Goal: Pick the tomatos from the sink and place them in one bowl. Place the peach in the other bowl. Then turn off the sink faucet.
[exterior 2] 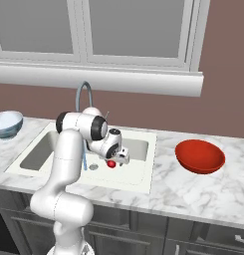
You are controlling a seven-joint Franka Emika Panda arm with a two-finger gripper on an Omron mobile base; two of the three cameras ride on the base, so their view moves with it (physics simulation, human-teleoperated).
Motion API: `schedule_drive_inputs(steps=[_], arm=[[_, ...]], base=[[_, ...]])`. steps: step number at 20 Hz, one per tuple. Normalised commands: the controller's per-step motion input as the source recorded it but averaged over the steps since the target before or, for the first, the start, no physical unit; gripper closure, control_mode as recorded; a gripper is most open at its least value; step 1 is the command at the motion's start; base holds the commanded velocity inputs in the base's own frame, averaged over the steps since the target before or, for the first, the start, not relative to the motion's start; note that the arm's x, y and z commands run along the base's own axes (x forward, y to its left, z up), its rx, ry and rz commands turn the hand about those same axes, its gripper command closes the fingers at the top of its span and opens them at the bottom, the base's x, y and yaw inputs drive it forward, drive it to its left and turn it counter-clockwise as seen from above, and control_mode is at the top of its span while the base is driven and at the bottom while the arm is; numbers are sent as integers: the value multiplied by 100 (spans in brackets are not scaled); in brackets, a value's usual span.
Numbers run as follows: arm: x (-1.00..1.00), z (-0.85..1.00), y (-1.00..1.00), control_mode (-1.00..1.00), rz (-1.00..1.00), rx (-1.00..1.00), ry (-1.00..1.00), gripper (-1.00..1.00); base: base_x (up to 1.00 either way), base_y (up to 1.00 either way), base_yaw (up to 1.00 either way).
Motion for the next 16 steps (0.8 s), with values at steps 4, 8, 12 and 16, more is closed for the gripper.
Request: schedule_drive_inputs(steps=[4, 8, 12, 16], arm=[[-28, -49, 18, -100, 0, 0, 0, -100], [-46, -36, 9, -100, 0, 0, 0, -100], [-54, -32, 6, -100, -1, 0, 0, -100], [-61, -36, 1, -100, -1, 0, 0, -100]], base=[[0, 0, 0], [0, 0, 0], [0, 0, 0], [0, 0, 0]])
